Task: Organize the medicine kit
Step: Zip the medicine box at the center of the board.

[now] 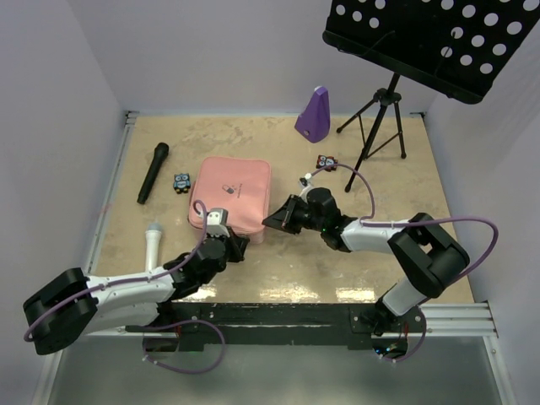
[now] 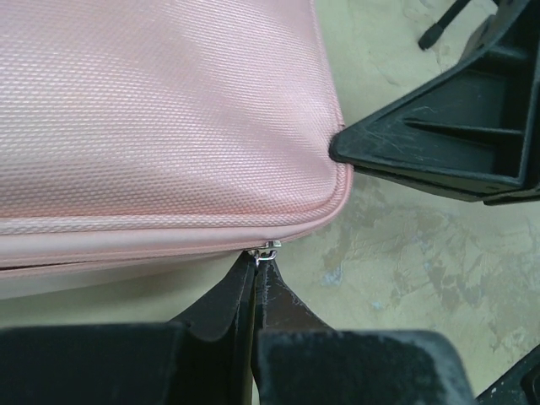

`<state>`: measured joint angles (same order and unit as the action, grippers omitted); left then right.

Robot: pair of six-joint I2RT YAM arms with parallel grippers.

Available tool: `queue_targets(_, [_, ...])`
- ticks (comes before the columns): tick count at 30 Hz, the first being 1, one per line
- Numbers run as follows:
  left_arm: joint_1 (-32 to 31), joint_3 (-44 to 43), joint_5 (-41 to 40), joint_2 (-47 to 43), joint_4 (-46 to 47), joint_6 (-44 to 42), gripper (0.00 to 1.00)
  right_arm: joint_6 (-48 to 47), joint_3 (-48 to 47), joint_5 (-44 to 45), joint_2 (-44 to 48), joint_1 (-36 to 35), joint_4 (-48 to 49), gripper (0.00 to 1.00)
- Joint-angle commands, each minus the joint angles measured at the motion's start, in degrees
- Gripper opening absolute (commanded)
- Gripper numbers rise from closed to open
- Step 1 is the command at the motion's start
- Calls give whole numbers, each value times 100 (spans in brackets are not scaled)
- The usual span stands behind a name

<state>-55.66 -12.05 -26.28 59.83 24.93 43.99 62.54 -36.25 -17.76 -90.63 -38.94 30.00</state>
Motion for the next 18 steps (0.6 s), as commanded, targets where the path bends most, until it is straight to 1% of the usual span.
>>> queue_targets(1, [327, 238, -659, -349, -1068, 478, 0, -251, 65, 361, 327, 229, -64, 0])
queue_targets(4, [590, 300, -615, -551, -1323, 698, 0, -321, 92, 405, 432, 273, -152, 0])
queue_targets(6, [653, 327, -623, -631, -1394, 778, 0, -357, 144, 405, 537, 334, -213, 0])
queue_targets(12, [679, 265, -633, -596, -1464, 813, 0, -603, 443, 431, 1011, 712, -521, 0])
queue_targets(15, [679, 265, -589, -578, -1377, 761, 0, -918, 409, 492, 1249, 906, -767, 0])
queue_targets(16, [688, 256, -562, -561, -1333, 700, 0, -1050, 399, 440, 1293, 906, -715, 0])
queue_targets(18, [688, 247, -457, -482, -1167, 568, 0, -1095, 417, -85, 1215, 871, -444, 2])
